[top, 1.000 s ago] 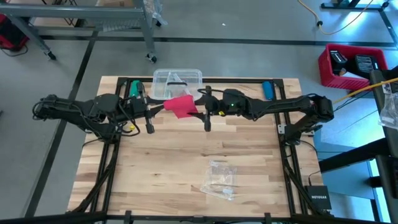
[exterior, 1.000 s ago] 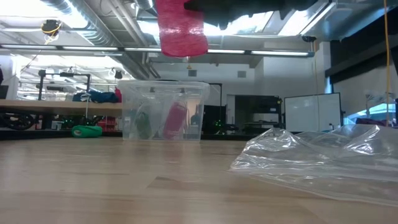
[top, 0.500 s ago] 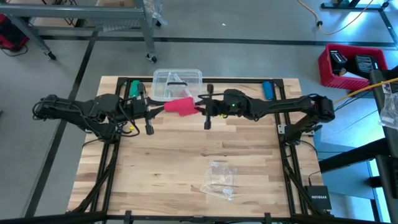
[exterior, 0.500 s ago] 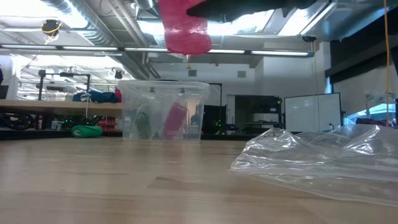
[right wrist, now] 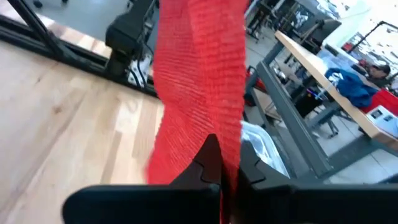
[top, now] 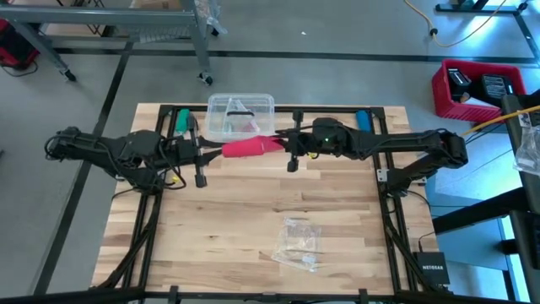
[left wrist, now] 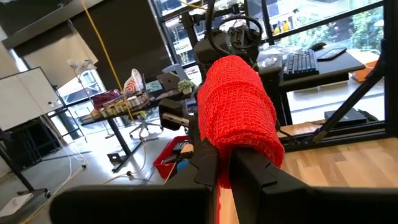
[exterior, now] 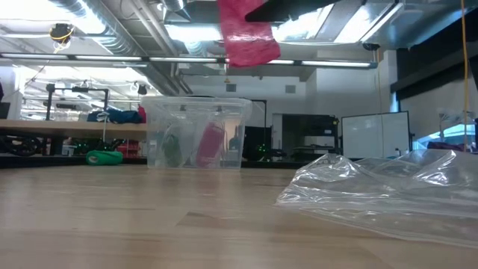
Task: Roll bandage
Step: Roll the red bandage
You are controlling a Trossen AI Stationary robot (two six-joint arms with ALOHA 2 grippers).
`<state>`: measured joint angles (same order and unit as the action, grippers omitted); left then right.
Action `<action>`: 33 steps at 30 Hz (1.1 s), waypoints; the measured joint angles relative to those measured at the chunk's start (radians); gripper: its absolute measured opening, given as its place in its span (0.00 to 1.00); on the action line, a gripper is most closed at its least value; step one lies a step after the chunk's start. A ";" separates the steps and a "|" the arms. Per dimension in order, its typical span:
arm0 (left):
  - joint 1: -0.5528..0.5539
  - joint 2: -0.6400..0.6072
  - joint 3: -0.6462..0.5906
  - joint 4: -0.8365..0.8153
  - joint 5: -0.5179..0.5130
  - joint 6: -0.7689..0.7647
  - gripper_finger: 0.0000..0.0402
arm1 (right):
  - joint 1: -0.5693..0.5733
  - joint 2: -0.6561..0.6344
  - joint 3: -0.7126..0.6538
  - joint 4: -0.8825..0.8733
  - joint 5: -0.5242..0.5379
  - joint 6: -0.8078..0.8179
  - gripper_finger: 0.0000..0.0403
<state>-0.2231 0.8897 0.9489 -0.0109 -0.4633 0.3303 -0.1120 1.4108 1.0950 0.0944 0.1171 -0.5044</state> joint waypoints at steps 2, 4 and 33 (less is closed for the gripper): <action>-0.007 -0.001 0.000 0.003 0.000 0.015 0.04 | 0.000 -0.004 0.000 -0.006 -0.008 0.004 0.01; -0.006 -0.001 0.000 0.022 0.000 0.022 0.04 | 0.001 -0.004 0.000 -0.006 -0.059 0.008 0.01; 0.053 0.046 0.000 0.097 -0.169 0.155 0.04 | 0.088 0.077 0.045 0.026 -0.152 0.264 0.41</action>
<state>-0.1703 0.9356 0.9485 0.0860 -0.6327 0.4850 -0.0241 1.4874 1.1405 0.1207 -0.0351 -0.2403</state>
